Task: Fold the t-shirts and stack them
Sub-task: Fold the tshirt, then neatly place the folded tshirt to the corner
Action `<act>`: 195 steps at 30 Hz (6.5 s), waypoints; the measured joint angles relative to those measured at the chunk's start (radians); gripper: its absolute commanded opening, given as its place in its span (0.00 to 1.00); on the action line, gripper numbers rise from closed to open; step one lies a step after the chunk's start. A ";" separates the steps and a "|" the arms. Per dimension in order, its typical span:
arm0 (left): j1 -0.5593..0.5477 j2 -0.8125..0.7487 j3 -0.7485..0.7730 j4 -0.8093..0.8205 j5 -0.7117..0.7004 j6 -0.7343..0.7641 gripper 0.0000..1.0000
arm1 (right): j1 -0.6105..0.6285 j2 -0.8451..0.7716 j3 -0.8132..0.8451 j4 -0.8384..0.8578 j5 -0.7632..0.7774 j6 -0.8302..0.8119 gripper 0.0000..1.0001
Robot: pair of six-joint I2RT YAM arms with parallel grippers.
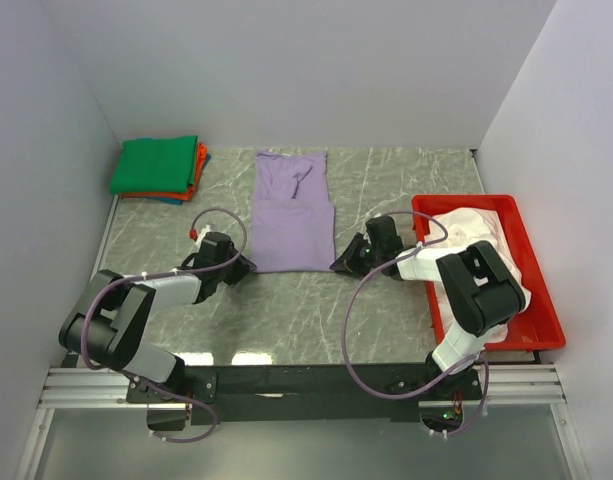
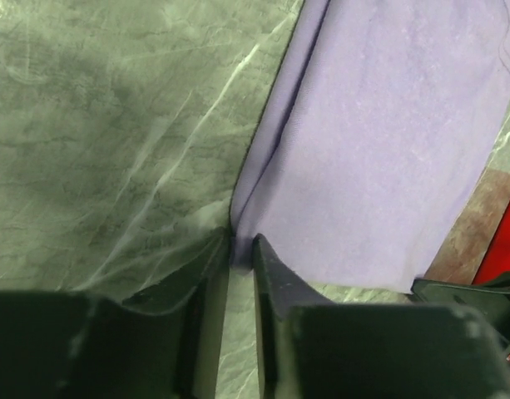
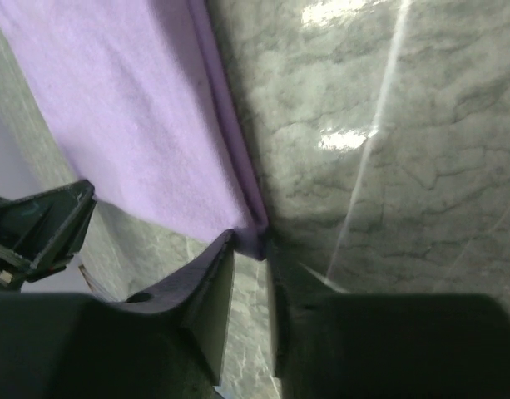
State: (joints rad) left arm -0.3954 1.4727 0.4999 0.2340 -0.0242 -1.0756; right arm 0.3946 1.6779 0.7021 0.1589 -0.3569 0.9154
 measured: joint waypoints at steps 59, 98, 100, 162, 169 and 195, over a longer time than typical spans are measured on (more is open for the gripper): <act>-0.262 -0.577 0.178 -0.563 -0.193 -0.037 0.00 | 0.085 -0.621 0.105 -0.566 0.257 -0.182 0.00; 0.199 0.630 1.006 -0.354 0.189 0.139 0.00 | -0.186 0.696 1.339 -0.655 -0.042 -0.299 0.03; 0.202 0.635 1.015 -0.351 0.195 0.139 0.00 | -0.188 0.701 1.357 -0.660 -0.048 -0.300 0.08; 0.149 0.477 0.699 -0.309 0.082 0.151 0.52 | 0.118 0.442 0.814 -0.473 0.174 -0.351 0.39; 0.121 0.537 0.787 -0.358 0.051 0.164 0.33 | 0.119 0.438 0.811 -0.470 0.174 -0.351 0.40; 0.135 0.849 1.571 -0.854 -0.606 0.739 0.00 | 0.145 -0.271 0.356 -0.532 0.242 -0.333 0.45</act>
State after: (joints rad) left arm -0.2600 2.3215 2.0712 -0.6201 -0.6300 -0.3367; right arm 0.5392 1.4067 1.0584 -0.3729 -0.1146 0.5819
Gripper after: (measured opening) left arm 0.079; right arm 0.455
